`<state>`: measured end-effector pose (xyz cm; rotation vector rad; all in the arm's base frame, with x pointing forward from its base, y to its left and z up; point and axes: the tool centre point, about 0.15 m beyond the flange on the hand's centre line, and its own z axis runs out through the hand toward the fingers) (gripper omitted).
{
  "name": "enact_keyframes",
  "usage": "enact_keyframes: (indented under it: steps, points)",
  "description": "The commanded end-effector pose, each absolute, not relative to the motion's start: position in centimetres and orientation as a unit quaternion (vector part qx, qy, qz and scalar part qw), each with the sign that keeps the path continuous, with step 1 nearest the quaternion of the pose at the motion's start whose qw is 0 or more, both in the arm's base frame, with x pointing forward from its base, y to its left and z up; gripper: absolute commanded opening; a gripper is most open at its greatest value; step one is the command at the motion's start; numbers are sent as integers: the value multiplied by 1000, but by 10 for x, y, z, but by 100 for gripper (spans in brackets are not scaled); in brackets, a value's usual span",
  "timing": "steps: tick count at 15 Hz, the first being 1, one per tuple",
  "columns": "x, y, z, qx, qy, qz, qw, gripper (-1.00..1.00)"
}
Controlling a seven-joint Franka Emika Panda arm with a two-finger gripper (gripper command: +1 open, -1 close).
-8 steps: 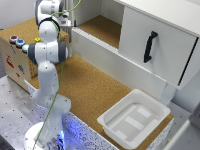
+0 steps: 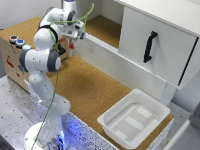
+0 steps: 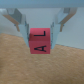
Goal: Place the grasped pink object inside the box
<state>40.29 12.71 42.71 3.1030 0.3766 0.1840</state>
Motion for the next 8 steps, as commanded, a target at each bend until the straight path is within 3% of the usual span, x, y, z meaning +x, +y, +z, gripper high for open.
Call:
enact_keyframes:
  steps: [1,8]
  points:
    - [405,-22,383,987,71,126,-66,-100]
    - [383,-217,344,991,-87,98,-40,-100]
